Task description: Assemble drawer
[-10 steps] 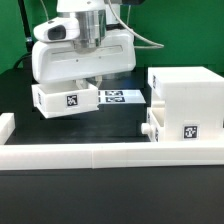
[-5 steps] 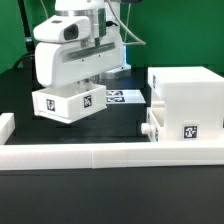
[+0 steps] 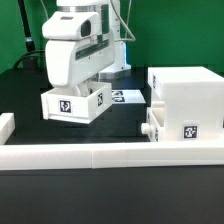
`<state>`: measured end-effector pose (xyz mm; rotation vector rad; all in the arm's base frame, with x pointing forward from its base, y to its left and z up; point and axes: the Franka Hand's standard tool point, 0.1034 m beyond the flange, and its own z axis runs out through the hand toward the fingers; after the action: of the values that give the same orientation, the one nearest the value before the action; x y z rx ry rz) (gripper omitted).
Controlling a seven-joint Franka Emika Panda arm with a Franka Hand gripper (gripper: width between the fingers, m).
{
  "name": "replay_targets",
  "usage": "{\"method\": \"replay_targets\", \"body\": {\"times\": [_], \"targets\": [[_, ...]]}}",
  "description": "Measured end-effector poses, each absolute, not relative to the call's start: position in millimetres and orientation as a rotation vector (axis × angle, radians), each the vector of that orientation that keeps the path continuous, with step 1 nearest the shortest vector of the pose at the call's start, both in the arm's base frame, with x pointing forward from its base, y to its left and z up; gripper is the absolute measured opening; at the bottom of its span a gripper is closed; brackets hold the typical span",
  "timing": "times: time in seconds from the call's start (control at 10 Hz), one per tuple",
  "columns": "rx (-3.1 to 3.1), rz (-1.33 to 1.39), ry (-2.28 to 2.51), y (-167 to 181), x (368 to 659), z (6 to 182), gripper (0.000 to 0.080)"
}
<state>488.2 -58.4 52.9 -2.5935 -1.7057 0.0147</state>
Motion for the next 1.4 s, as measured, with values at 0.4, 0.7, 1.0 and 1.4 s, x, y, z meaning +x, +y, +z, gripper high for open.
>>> {"method": "replay_targets", "body": {"times": [0.4, 0.7, 1.0, 1.4], "targets": [[-2.345, 0.037, -2.064, -51, 507, 61.5, 0.0041], [-2.346, 0.042, -2.057, -53, 505, 59.5, 0.0041], [-2.318, 0.054, -2.07, -48, 508, 53.6, 0.0041], [-2.296, 0.005, -2.115, -23, 534, 62.2, 0.0041]]}}
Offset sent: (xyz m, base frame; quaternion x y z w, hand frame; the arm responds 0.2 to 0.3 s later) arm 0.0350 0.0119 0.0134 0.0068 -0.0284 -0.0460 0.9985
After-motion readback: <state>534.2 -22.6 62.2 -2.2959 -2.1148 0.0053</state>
